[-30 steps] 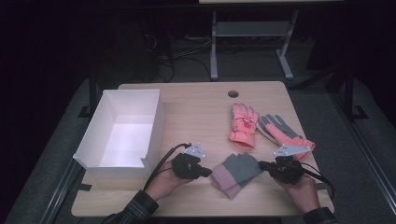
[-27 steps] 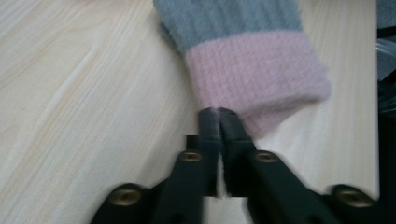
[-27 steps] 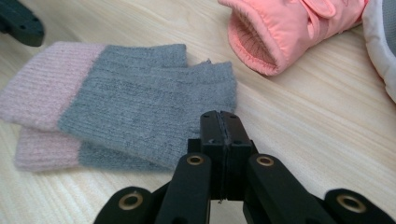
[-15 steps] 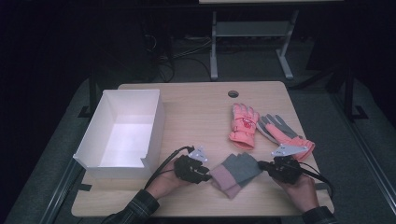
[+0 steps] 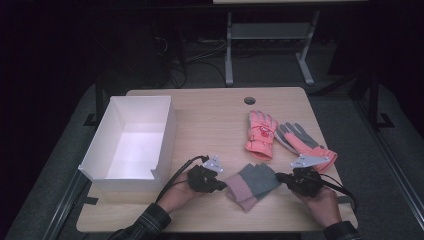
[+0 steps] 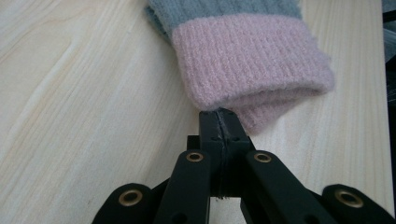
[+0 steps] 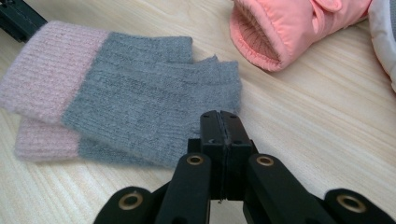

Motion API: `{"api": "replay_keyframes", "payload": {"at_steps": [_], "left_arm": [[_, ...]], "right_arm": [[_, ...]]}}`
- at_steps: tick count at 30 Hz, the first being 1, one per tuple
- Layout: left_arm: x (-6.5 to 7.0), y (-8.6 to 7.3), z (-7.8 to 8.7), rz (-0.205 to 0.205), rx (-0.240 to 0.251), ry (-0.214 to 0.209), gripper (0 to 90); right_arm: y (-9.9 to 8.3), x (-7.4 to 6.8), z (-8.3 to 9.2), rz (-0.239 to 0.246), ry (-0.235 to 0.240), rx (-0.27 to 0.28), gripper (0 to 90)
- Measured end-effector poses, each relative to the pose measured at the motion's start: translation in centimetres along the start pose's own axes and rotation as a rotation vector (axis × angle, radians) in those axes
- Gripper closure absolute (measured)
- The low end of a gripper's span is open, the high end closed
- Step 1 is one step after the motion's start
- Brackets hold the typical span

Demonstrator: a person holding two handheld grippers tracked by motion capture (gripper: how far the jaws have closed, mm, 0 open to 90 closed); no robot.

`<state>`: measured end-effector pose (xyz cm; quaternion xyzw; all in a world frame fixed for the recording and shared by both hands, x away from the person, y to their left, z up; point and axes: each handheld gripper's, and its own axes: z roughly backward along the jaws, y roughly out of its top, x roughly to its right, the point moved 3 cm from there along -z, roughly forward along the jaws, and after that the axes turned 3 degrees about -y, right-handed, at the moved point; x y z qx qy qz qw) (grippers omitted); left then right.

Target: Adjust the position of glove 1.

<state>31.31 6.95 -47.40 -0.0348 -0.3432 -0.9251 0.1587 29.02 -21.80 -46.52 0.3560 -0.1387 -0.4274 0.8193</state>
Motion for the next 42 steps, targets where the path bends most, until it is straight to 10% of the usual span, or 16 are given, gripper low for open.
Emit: {"api": "replay_keyframes", "payload": {"at_steps": [3, 9, 15, 21, 29, 42], "left_arm": [[-0.3, -0.2, -0.1, 0.010, -0.002, 0.013, 68.9], [-0.7, -0.1, 0.3, -0.004, 0.020, 0.008, 64.6], [-0.9, 0.2, 0.3, -0.016, 0.032, -0.007, 64.9], [-0.7, 0.8, 0.0, -0.024, 0.031, -0.032, 85.9], [1.2, 1.1, 1.7, -0.001, 0.085, -0.073, 86.6], [1.5, 0.4, -0.1, -0.029, 0.001, -0.037, 82.4]], "right_arm": [[0.0, 0.0, 0.0, -0.001, -0.001, 0.003, 89.6], [0.0, 0.0, 0.0, 0.000, 0.000, 0.001, 89.6], [0.0, 0.0, -0.1, 0.000, 0.000, 0.001, 89.6], [0.0, 0.1, 0.0, 0.000, -0.004, 0.006, 89.7], [0.5, 0.3, 0.7, 0.002, -0.005, 0.042, 89.7], [0.1, 0.7, -1.0, 0.006, -0.013, -0.038, 87.4]]}}
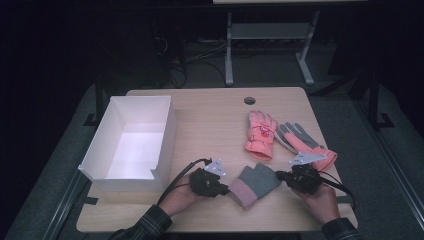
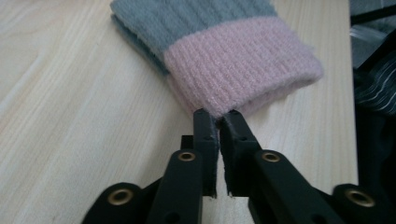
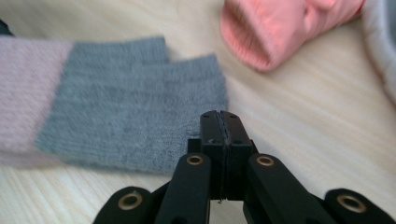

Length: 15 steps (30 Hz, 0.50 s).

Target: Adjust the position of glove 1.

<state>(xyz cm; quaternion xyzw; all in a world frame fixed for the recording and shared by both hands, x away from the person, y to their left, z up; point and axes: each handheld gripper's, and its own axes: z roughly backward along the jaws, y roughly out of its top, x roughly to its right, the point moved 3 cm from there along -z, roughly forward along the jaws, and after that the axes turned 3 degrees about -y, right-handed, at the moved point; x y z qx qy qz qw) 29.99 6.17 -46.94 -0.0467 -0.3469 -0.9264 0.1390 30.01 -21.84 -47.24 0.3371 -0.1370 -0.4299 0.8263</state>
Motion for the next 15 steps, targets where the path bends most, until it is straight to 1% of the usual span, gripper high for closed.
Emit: {"api": "replay_keyframes", "payload": {"at_steps": [1, 2, 3, 4, 5, 6, 7, 8, 9, 10, 11, 12, 14, 15], "left_arm": [[0.0, 0.0, 0.0, 0.001, -0.005, 0.011, 79.2], [0.1, -0.1, 0.1, 0.010, -0.001, 0.016, 72.1], [0.1, -0.1, 0.3, 0.017, 0.002, 0.020, 69.1], [0.0, -0.1, 0.7, 0.021, 0.009, 0.020, 66.9], [0.0, -0.1, 1.0, 0.025, 0.020, 0.024, 66.7], [-0.1, -0.1, 1.4, 0.030, 0.027, 0.025, 67.4], [-0.3, -0.1, 1.7, 0.035, 0.038, 0.029, 68.5], [-0.5, -0.1, 2.0, 0.049, 0.048, 0.034, 71.3], [-0.7, -0.1, 2.1, 0.062, 0.056, 0.039, 74.3], [-0.9, -0.1, 2.5, 0.083, 0.064, 0.047, 76.7], [-1.1, 0.0, 2.7, 0.094, 0.072, 0.048, 79.0], [-1.1, 0.1, 2.9, 0.100, 0.076, 0.051, 80.1], [-1.1, 0.4, 3.3, 0.107, 0.093, 0.065, 79.2], [-1.1, 0.6, 3.4, 0.105, 0.099, 0.073, 74.7]], "right_arm": [[-0.1, 0.0, -0.2, 0.004, -0.003, -0.010, 84.1], [-0.2, 0.0, -0.2, 0.008, -0.014, -0.014, 75.4], [-0.1, 0.1, 0.0, 0.009, -0.013, -0.001, 72.0], [0.0, 0.2, 0.3, 0.001, -0.009, 0.023, 71.2], [0.0, 0.3, 0.7, -0.006, -0.013, 0.039, 72.0], [0.0, 0.5, 1.0, 0.003, -0.021, 0.045, 77.8], [-0.2, 0.7, 1.2, 0.016, -0.039, 0.037, 81.6], [-0.4, 0.9, 1.2, 0.027, -0.064, 0.017, 87.3], [-0.7, 1.0, 1.0, 0.039, -0.080, -0.006, 89.8], [-0.9, 1.1, 0.8, 0.040, -0.070, -0.019, 89.9], [-1.2, 1.2, 0.5, 0.026, -0.047, -0.046, 90.0], [-1.4, 1.2, 0.2, 0.027, -0.043, -0.067, 90.0], [-1.5, 1.0, -0.1, 0.039, -0.033, -0.084, 90.0], [-1.5, 0.8, -0.1, 0.027, -0.005, -0.077, 90.0]]}}
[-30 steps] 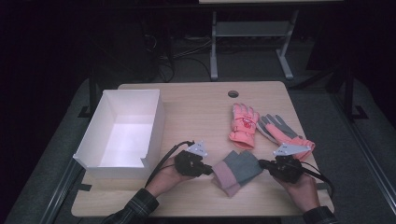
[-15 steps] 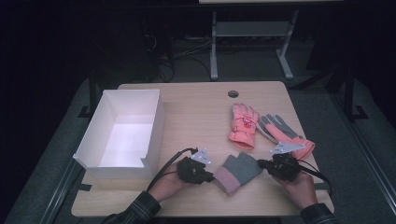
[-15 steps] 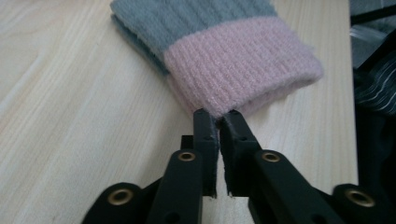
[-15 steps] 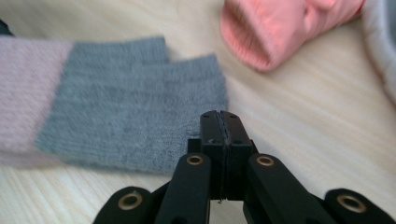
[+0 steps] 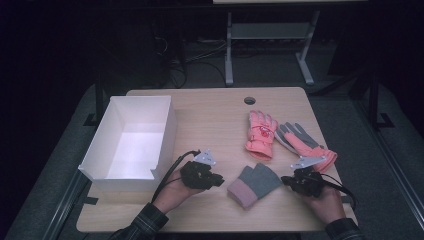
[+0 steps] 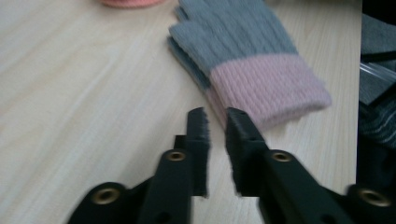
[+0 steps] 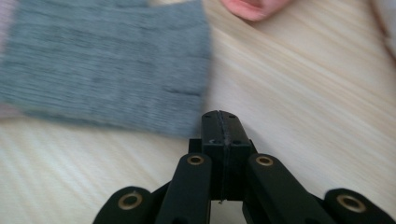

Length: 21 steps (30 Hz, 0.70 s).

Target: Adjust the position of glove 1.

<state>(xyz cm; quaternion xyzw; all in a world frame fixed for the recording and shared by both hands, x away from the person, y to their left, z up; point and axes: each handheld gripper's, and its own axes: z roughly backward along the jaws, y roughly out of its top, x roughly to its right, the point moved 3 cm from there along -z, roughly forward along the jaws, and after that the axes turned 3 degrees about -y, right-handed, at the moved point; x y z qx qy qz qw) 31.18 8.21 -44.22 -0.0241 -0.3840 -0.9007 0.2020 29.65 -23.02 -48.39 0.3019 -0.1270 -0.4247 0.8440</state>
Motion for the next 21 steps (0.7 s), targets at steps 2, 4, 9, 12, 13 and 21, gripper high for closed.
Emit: {"api": "replay_keyframes", "payload": {"at_steps": [2, 4, 9, 12, 13, 21], "left_arm": [[0.1, 0.2, 0.0, 0.007, 0.001, 0.007, 64.4], [0.2, 0.4, -0.2, 0.007, 0.001, 0.015, 57.2], [0.5, 0.8, -0.6, -0.001, -0.006, 0.036, 40.5], [0.6, 1.0, -1.1, -0.010, -0.030, 0.043, 32.2], [0.7, 1.1, -1.3, -0.015, -0.034, 0.046, 30.4], [1.3, 1.5, -2.9, -0.029, -0.067, 0.068, 19.6]], "right_arm": [[0.1, -0.2, 0.0, -0.011, 0.023, 0.005, 90.0], [0.1, -0.4, 0.0, -0.012, 0.046, 0.003, 90.0], [0.1, -1.5, -0.6, -0.013, 0.120, 0.003, 90.0], [0.3, -2.5, -0.7, 0.017, 0.128, 0.010, 90.0], [0.4, -2.8, -0.7, 0.019, 0.136, 0.011, 90.0], [1.0, -4.6, -1.0, 0.068, 0.156, 0.041, 89.9]]}}
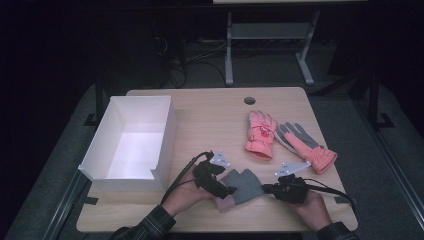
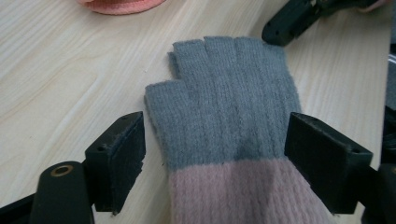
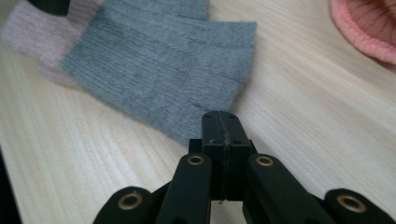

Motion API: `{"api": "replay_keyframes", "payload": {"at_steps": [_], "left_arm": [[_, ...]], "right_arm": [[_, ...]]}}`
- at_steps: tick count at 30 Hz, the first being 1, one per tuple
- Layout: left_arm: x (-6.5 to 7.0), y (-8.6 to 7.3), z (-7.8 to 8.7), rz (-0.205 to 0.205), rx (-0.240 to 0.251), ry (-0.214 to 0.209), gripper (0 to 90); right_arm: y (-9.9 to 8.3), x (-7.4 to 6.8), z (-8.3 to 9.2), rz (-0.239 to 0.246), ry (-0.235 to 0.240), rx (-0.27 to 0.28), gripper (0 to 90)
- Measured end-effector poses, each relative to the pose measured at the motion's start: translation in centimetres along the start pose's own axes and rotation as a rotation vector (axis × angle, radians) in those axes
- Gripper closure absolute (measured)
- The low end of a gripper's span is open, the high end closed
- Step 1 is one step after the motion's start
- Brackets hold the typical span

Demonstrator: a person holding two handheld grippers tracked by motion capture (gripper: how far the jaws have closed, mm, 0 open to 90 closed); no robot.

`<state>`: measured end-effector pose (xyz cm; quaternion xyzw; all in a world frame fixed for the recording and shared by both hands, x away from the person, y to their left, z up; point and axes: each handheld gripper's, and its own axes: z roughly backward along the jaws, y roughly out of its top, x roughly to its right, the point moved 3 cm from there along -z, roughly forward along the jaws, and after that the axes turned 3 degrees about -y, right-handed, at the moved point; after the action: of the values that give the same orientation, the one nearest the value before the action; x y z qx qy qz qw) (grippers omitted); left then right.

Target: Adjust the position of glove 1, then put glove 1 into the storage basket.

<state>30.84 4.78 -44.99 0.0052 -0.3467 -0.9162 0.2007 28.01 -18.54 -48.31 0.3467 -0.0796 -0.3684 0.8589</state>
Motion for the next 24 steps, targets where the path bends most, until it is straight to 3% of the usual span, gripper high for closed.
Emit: {"api": "replay_keyframes", "payload": {"at_steps": [1, 3, 7, 8, 10, 11, 14, 16, 19, 24], "left_arm": [[0.1, 0.1, -0.3, -0.002, -0.005, 0.010, 18.5], [0.2, 0.2, -0.7, -0.003, -0.015, 0.006, 16.9], [0.6, 0.3, -1.7, -0.008, -0.034, 0.009, 13.9], [0.7, 0.3, -1.9, -0.014, -0.037, 0.013, 13.3], [0.9, 0.2, -2.4, -0.012, -0.042, 0.020, 13.0], [1.0, 0.2, -2.5, -0.021, -0.050, 0.032, 12.9], [0.9, 0.1, -2.9, -0.028, -0.053, 0.052, 12.6], [0.7, -0.1, -3.1, -0.020, -0.058, 0.053, 12.6], [0.7, -0.3, -3.3, -0.011, -0.057, 0.048, 12.4], [0.4, -0.7, -3.6, 0.009, -0.047, 0.030, 12.5]], "right_arm": [[0.0, 0.2, 0.1, 0.001, -0.015, 0.005, 89.6], [0.0, 0.9, 0.7, 0.000, -0.062, 0.034, 75.0], [-0.3, 1.9, 1.1, -0.015, -0.106, 0.075, 50.8], [-0.5, 2.4, 1.2, -0.027, -0.131, 0.069, 45.0], [-0.7, 2.8, 1.3, -0.007, -0.204, 0.058, 36.0], [-0.9, 3.1, 1.4, 0.000, -0.226, 0.059, 34.5], [-1.3, 3.9, 1.5, -0.037, -0.226, 0.064, 31.9], [-1.5, 4.1, 1.5, -0.026, -0.259, 0.053, 28.4], [-2.0, 4.6, 1.4, -0.061, -0.241, 0.037, 25.7], [-2.2, 4.7, 1.1, -0.050, -0.247, 0.025, 19.7]]}}
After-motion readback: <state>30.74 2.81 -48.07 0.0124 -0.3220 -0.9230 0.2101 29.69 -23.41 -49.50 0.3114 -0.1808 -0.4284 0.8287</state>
